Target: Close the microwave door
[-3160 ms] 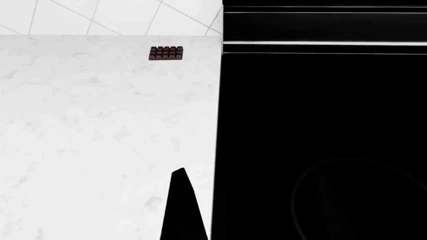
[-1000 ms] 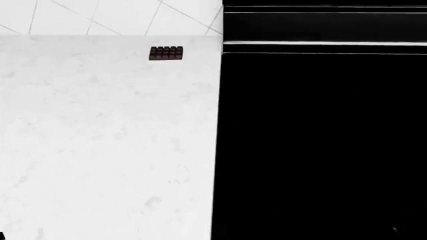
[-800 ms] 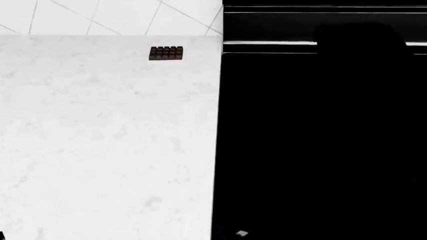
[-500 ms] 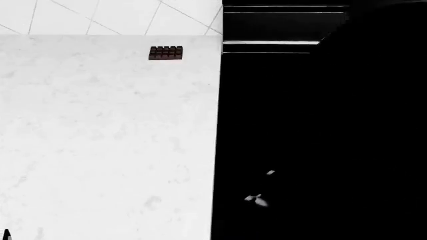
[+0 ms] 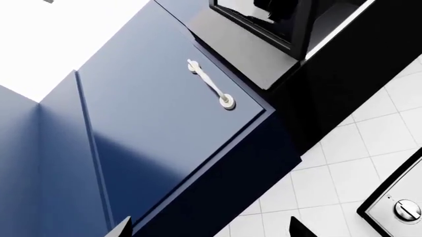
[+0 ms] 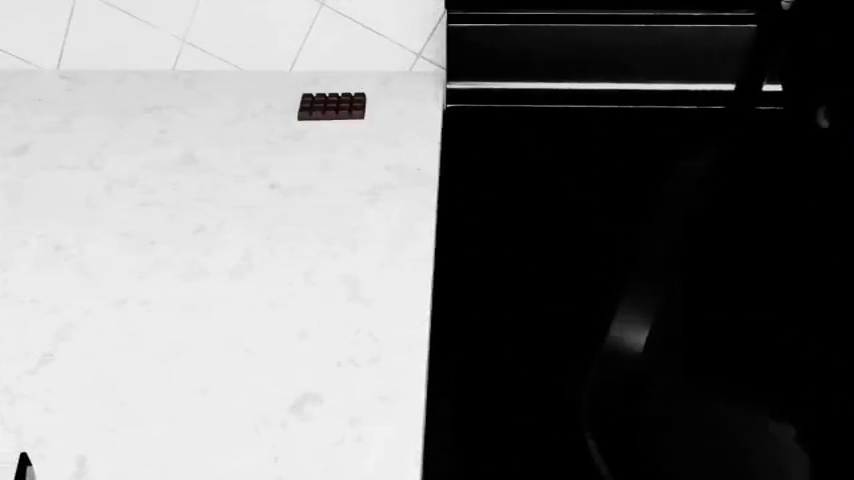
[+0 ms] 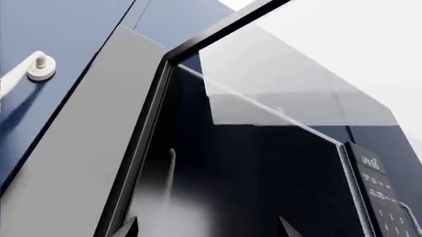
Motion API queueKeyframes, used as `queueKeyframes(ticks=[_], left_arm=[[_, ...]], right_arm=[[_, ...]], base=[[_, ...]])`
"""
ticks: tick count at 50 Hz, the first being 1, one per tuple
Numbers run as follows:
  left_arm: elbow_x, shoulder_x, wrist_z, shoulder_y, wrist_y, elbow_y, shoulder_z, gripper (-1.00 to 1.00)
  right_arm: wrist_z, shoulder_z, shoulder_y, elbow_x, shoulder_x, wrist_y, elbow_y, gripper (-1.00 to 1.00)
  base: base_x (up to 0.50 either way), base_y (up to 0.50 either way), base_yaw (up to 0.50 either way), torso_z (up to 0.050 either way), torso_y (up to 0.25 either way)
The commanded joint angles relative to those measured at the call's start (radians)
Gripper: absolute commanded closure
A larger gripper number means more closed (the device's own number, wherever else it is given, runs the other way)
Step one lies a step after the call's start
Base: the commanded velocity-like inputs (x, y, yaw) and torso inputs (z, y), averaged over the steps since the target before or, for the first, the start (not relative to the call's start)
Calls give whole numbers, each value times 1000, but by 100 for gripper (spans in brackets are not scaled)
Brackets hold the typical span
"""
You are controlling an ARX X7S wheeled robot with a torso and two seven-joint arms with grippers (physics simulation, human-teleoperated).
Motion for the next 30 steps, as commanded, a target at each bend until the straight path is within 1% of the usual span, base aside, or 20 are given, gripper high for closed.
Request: queueKeyframes(ticks=[1,8,15,18,21,26,30], left_arm=[[0,-10,-14,5,0,-4,0,-100],[2,-13,-16,6,0,-2,3,-100],[1,-12,-14,0,-7,-1,5,-100],[2,-13,-11,-1,-9,0,7,-100],[7,-9,-9,0,-11,8,6,-100],[12,-6,-4,-4,-13,9,11,-100],[8,-6,-2,-7,-18,9,10,-100]], right_arm=[[19,28,14,9,16,-8,62,-100],[29,56,15,30,15,-27,114,-100],[52,59,20,34,19,-56,169,-100],[48,40,28,29,28,-55,180,-100],[41,15,55,27,44,-66,224,-100],[29,11,106,33,46,-56,258,-100],[33,39,126,48,39,-52,295,-100]], base=[[0,0,0,0,0],[0,0,0,0,0],[0,0,0,0,0],[0,0,0,0,0],[0,0,0,0,0],[0,0,0,0,0],[0,0,0,0,0]])
